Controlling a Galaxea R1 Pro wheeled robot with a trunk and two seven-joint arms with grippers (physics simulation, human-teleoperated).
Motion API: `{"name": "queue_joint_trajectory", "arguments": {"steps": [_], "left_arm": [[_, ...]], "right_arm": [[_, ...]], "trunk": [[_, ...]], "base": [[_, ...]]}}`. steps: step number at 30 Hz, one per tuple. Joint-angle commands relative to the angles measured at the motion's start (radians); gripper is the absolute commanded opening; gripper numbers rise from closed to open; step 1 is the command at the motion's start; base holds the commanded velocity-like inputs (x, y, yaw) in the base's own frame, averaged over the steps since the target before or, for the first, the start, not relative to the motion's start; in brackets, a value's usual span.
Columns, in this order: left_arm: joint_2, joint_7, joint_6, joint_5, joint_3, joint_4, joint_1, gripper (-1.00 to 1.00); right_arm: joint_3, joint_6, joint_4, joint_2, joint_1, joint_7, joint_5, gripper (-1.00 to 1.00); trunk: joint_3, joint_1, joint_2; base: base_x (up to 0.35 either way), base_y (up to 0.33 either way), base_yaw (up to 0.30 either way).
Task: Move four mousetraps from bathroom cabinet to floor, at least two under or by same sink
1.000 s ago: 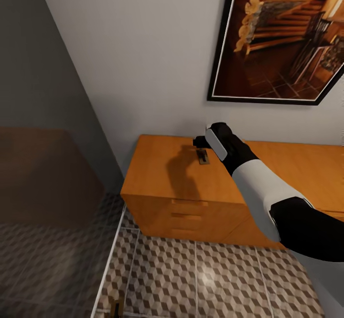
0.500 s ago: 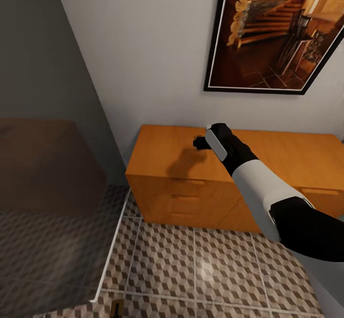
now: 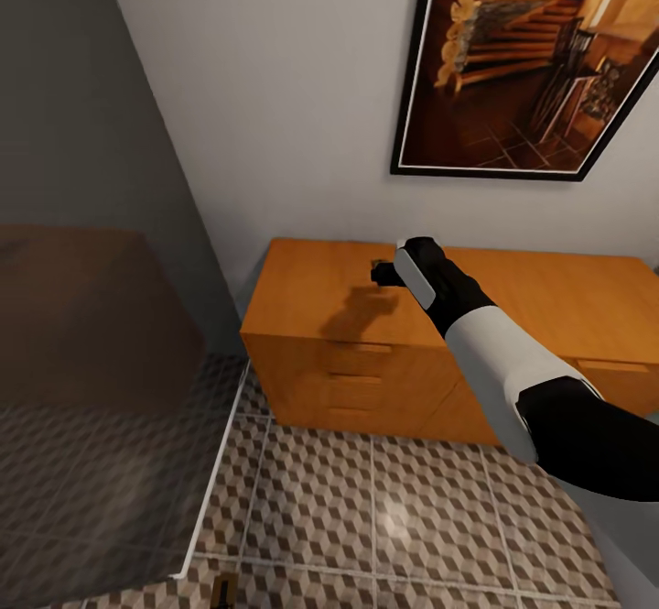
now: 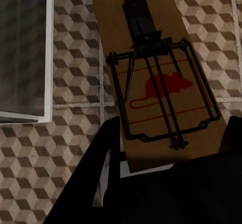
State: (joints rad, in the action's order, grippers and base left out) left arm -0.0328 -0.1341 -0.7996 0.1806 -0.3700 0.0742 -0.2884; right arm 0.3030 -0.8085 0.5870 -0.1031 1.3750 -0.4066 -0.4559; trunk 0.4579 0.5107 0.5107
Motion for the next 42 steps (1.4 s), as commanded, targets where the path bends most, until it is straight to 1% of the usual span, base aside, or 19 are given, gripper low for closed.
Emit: {"name": "queue_joint_trajectory", "arguments": {"steps": [1, 10, 24, 42], "left_arm": [[-0.001, -0.004, -0.006, 0.005, -0.009, 0.004, -0.001, -1.0], [-0.001, -0.004, -0.006, 0.005, -0.009, 0.004, -0.001, -1.0], [-0.001, -0.004, -0.005, 0.005, -0.009, 0.004, -0.001, -1.0], [-0.001, -0.004, -0.006, 0.005, -0.009, 0.004, -0.001, -1.0]], "right_arm": [[0.005, -0.002, 0.001, 0.001, 0.001, -0.009, -0.01, 1.0], [0.005, 0.001, -0.014, 0.001, 0.001, -0.009, -0.01, 1.0], [0.005, 0.006, -0.02, 0.002, 0.001, -0.009, -0.01, 1.0], [0.005, 0.006, -0.019, 0.002, 0.001, -0.009, -0.01, 1.0]], "trunk": [[0.001, 0.001, 0.001], [0.001, 0.001, 0.001], [0.001, 0.001, 0.001], [0.008, 0.001, 0.001]], "base": [[0.134, 0.0, 0.0], [0.143, 0.0, 0.0], [0.008, 0.0, 0.0], [0.0, 0.0, 0.0]]}}
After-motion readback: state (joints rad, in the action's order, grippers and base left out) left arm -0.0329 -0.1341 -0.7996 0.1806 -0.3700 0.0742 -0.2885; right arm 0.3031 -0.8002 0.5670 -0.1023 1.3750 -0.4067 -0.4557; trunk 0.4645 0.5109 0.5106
